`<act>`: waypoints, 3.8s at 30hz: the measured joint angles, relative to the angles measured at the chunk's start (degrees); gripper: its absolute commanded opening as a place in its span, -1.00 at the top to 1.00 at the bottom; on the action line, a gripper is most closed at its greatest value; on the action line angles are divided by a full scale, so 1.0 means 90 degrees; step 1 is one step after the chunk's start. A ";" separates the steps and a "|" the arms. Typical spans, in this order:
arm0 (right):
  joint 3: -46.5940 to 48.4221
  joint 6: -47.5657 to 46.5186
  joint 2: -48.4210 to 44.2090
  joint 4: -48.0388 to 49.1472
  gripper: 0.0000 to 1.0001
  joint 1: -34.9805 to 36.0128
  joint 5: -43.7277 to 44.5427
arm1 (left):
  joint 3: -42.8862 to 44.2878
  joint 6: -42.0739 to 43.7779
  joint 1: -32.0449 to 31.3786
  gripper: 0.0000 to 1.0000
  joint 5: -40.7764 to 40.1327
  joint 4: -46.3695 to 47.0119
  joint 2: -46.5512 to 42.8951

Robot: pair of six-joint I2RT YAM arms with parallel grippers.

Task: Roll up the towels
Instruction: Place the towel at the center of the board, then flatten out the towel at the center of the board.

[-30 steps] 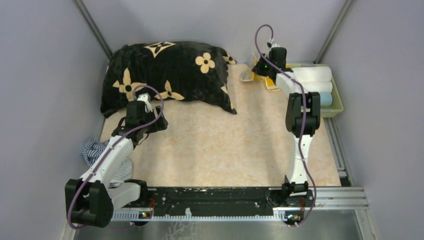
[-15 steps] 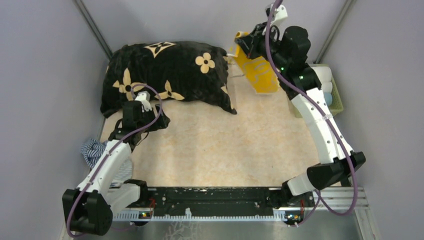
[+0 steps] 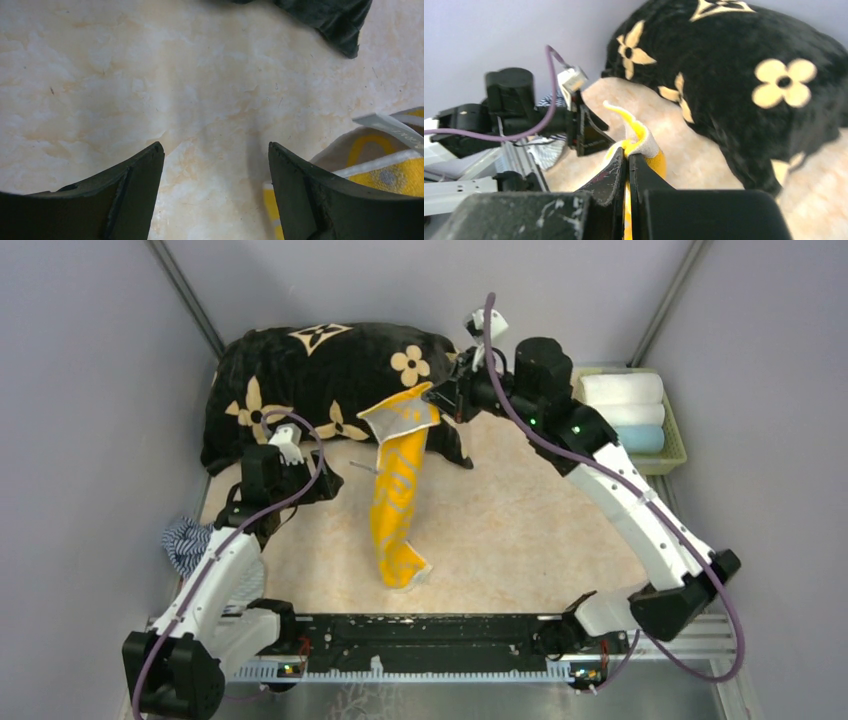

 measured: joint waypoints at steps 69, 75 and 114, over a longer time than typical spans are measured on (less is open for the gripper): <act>-0.3356 0.0012 0.2565 -0.1661 0.15 -0.0682 0.5702 | 0.0906 -0.1052 -0.1688 -0.46 0.0255 -0.0670 0.3594; -0.3356 0.0019 0.2574 -0.1717 0.55 -0.0680 0.5739 | 0.0981 -0.1054 -0.1729 -0.45 0.0340 -0.0629 0.3696; -0.3276 -0.0112 0.0367 -0.2385 1.00 -0.0894 0.6317 | 0.2715 -0.0901 -0.2424 0.15 -0.2934 -0.3113 0.2725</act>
